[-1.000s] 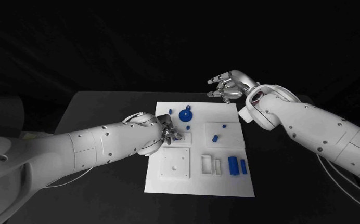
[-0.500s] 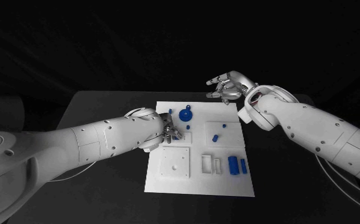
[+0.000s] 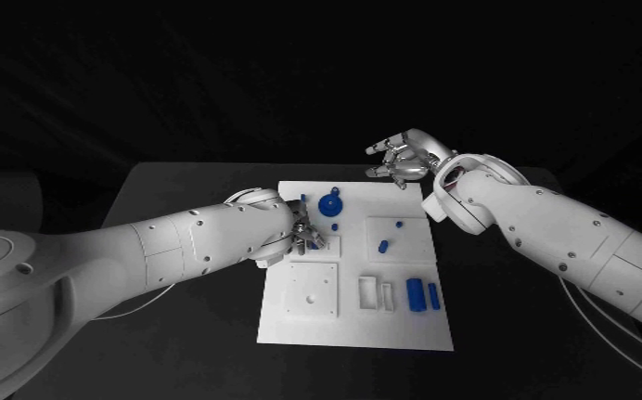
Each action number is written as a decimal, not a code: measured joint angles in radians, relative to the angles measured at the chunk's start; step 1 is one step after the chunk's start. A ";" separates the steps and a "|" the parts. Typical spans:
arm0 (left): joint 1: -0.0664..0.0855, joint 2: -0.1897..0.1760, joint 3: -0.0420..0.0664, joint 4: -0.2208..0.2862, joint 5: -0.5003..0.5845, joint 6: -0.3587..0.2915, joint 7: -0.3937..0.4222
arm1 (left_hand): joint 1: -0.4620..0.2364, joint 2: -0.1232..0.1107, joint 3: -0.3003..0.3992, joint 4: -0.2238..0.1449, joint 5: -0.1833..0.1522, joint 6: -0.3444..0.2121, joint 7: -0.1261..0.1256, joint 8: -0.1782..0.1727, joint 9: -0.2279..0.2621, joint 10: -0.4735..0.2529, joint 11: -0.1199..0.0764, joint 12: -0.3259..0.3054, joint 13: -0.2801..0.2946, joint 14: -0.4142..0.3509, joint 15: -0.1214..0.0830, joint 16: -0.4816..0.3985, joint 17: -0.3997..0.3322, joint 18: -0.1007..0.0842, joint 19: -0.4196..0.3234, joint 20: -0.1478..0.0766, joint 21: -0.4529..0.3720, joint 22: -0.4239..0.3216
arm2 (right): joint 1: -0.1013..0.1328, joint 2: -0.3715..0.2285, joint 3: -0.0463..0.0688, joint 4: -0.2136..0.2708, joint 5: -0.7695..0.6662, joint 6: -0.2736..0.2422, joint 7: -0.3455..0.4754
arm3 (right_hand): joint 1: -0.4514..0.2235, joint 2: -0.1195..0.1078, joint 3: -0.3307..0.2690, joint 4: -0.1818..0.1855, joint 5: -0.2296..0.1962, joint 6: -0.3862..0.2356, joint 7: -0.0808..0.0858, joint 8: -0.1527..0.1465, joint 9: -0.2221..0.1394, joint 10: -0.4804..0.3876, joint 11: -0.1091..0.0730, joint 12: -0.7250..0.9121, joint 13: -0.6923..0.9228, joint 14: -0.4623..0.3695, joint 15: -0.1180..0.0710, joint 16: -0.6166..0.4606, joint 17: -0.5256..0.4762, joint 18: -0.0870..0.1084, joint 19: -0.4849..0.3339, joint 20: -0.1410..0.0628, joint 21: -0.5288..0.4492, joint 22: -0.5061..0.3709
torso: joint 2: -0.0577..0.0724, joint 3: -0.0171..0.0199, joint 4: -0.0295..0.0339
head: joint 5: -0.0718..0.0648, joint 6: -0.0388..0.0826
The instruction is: Assemble the parts on the task board
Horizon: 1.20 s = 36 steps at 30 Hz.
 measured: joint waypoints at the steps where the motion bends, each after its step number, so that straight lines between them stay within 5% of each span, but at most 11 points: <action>1: 0.000 0.001 0.000 -0.002 0.000 0.003 -0.001 | 0.000 0.000 0.000 0.000 0.000 0.000 0.000 0.000 0.000 0.000 0.000 0.000 -0.001 0.000 0.000 0.000 0.000 0.000 0.000 0.000 0.000 0.000 | 0.000 0.000 0.000 0.000 0.000 0.000 0.000 | 0.000 0.000 0.000 0.000 0.000 0.000 0.000 0.000 0.000 0.000 0.000 0.000 0.000 0.000 0.000 0.000 0.000 0.000 0.000 0.000 0.000 0.000 | 0.000 -0.0001 0.0000 | 0.000 0.000; 15: 0.001 0.013 0.007 -0.014 -0.012 0.029 -0.010 | 0.000 0.000 0.000 0.000 -0.005 0.000 0.000 0.000 0.000 0.000 0.000 0.000 -0.001 -0.003 0.000 0.000 0.000 0.000 0.000 0.000 0.000 0.000 | -0.004 0.003 0.000 -0.003 0.000 0.007 -0.001 | -0.003 -0.003 0.004 -0.004 0.006 -0.001 -0.002 0.000 0.000 0.000 0.000 0.000 -0.001 0.000 0.000 0.000 -0.001 -0.005 0.000 0.000 -0.007 0.000 | -0.001 -0.0009 0.0015 | -0.003 -0.003; 17: 0.001 0.014 0.007 -0.016 -0.014 0.031 -0.010 | 0.000 0.000 0.000 0.000 -0.020 0.000 0.000 0.000 -0.001 0.000 0.000 0.000 -0.002 -0.003 0.000 0.000 -0.002 0.000 -0.002 0.002 0.000 0.000 | -0.004 0.003 0.000 -0.003 -0.001 0.008 -0.001 | -0.006 -0.002 0.004 -0.004 0.006 -0.001 -0.002 0.000 0.000 0.000 0.000 0.000 -0.001 0.000 0.000 -0.004 -0.001 -0.005 0.000 0.000 -0.007 0.000 | -0.001 -0.0009 0.0018 | -0.004 -0.003; 22: 0.001 0.017 0.007 -0.019 -0.015 0.032 -0.010 | 0.000 0.006 0.000 0.000 -0.119 0.000 0.000 0.000 0.002 0.000 0.000 0.000 -0.003 -0.003 0.000 0.000 -0.010 0.000 -0.003 0.003 0.000 0.000 | -0.005 0.004 0.000 -0.003 -0.001 0.010 -0.001 | -0.008 0.000 0.004 -0.004 0.006 -0.001 -0.002 0.000 0.000 0.000 0.000 0.000 -0.001 0.000 0.000 -0.004 -0.001 -0.005 0.000 0.000 -0.007 0.000 | -0.001 -0.0010 0.0021 | -0.005 -0.003; 32: 0.000 0.017 0.005 -0.020 -0.023 0.025 -0.007 | 0.049 0.007 -0.075 0.112 -0.182 0.004 -0.004 0.003 -0.006 0.000 0.000 0.000 -0.003 -0.008 -0.004 -0.005 -0.018 0.000 -0.004 0.003 -0.010 0.000 | -0.008 0.004 0.000 -0.004 -0.001 0.012 -0.001 | -0.008 0.000 0.004 -0.004 0.006 -0.001 -0.002 0.000 0.000 0.000 0.000 0.000 -0.002 0.000 0.000 -0.004 -0.002 -0.005 0.000 0.000 -0.014 0.000 | -0.001 -0.0016 0.0027 | -0.005 -0.003; 33: -0.001 0.017 0.005 -0.020 -0.024 0.024 -0.007 | 0.049 0.007 -0.079 0.116 -0.186 0.012 -0.012 -0.002 -0.008 0.000 0.000 0.000 -0.003 -0.008 -0.005 -0.005 -0.018 0.000 -0.003 0.004 -0.011 0.000 | -0.008 0.004 0.000 -0.004 -0.001 0.012 -0.001 | -0.008 0.000 0.004 -0.004 0.006 -0.002 -0.002 0.000 0.000 0.000 0.000 0.000 -0.002 0.000 0.000 -0.004 -0.002 -0.005 0.000 0.000 -0.014 0.000 | -0.001 -0.0016 0.0027 | -0.005 -0.003; 34: -0.001 0.017 0.004 -0.022 -0.025 0.023 -0.007 | 0.048 0.006 -0.084 0.121 -0.190 0.040 -0.038 -0.013 -0.012 0.000 0.000 0.000 -0.003 -0.009 -0.007 -0.005 -0.018 0.000 0.000 0.006 -0.014 0.000 | -0.008 0.004 0.000 -0.004 -0.001 0.012 -0.001 | -0.008 0.000 0.004 -0.004 0.006 -0.003 0.000 0.000 0.000 0.000 0.000 0.000 -0.002 0.000 0.000 -0.004 -0.002 -0.006 0.000 0.000 -0.014 0.000 | -0.001 -0.0016 0.0026 | -0.005 -0.003; 35: -0.003 0.017 0.004 -0.023 -0.026 0.022 -0.007 | 0.047 -0.001 -0.088 0.131 -0.190 0.105 -0.090 -0.010 -0.012 -0.002 -0.002 0.000 -0.003 -0.008 -0.010 -0.005 -0.018 0.000 0.000 0.007 -0.014 0.000 | -0.008 0.004 0.000 -0.004 -0.001 0.012 -0.001 | -0.008 0.000 0.004 -0.004 0.006 -0.004 0.000 0.000 0.000 0.000 0.000 0.000 -0.002 0.000 0.000 -0.004 -0.002 -0.006 0.000 0.000 -0.014 0.000 | -0.001 -0.0016 0.0026 | -0.004 -0.003; 36: -0.004 0.017 0.004 -0.022 -0.026 0.021 -0.006 | 0.046 -0.002 -0.088 0.133 -0.192 0.116 -0.101 -0.006 -0.011 -0.016 -0.016 0.000 -0.003 -0.009 -0.014 -0.005 -0.018 0.000 0.000 0.007 -0.014 0.000 | -0.008 0.004 0.000 -0.004 -0.001 0.013 -0.001 | -0.008 0.000 0.004 -0.004 0.006 -0.005 0.001 0.000 0.000 0.000 0.000 0.000 -0.002 0.000 0.000 -0.004 -0.002 -0.006 0.000 0.000 -0.014 0.000 | -0.001 -0.0016 0.0026 | -0.004 -0.003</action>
